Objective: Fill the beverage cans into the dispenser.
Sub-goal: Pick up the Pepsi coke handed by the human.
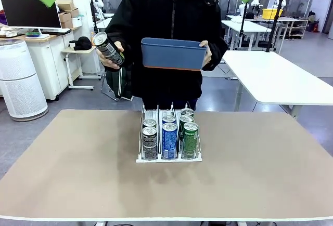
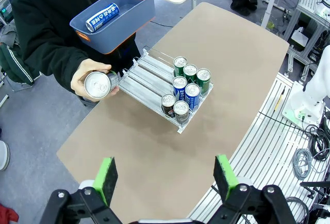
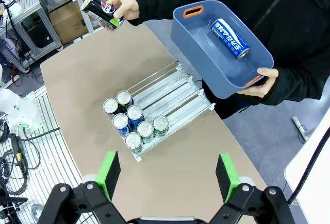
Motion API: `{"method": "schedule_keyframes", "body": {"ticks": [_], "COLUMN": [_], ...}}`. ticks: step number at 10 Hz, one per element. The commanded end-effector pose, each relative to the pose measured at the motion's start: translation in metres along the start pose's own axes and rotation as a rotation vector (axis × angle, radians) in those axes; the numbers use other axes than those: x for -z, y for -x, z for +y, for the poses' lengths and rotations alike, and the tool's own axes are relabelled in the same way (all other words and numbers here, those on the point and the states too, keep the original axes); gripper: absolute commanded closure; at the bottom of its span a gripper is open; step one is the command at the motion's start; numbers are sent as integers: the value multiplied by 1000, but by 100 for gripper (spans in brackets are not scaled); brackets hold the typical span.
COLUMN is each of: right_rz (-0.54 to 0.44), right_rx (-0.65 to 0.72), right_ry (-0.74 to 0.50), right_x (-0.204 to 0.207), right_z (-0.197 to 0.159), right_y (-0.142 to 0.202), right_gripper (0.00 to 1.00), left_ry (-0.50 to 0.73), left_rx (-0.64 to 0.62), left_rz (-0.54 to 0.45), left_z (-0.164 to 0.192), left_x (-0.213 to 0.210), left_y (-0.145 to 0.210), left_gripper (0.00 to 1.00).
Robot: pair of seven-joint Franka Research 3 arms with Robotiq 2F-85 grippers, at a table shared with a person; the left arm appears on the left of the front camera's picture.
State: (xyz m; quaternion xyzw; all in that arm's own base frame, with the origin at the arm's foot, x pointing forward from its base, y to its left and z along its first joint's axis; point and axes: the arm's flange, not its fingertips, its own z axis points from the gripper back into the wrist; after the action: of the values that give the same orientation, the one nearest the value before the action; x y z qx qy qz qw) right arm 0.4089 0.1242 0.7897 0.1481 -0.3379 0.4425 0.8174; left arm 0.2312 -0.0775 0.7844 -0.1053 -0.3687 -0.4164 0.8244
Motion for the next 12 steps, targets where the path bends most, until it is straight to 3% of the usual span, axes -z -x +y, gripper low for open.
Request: {"method": "schedule_keyframes", "body": {"ticks": [1, 5, 7, 12], "right_rz": [-11, -11, -11, -11], "right_rx": [6, 6, 6, 6], "right_ry": [-3, -3, -3, -3], "right_x": [0, 0, 0, 0], "right_z": [-1, -1, -1, -1], "right_y": [-1, -1, -1, -1], "right_gripper": [1, 1, 1, 1], "left_ry": [2, 0, -72, -203], "left_rx": [-11, 0, -62, -16], "left_rz": [-6, 0, 18, 42], "left_z": [0, 0, 2, 28], "left_x": [1, 0, 21, 71], "left_y": [-1, 0, -1, -10], "left_gripper": [0, 0, 0, 0]}}
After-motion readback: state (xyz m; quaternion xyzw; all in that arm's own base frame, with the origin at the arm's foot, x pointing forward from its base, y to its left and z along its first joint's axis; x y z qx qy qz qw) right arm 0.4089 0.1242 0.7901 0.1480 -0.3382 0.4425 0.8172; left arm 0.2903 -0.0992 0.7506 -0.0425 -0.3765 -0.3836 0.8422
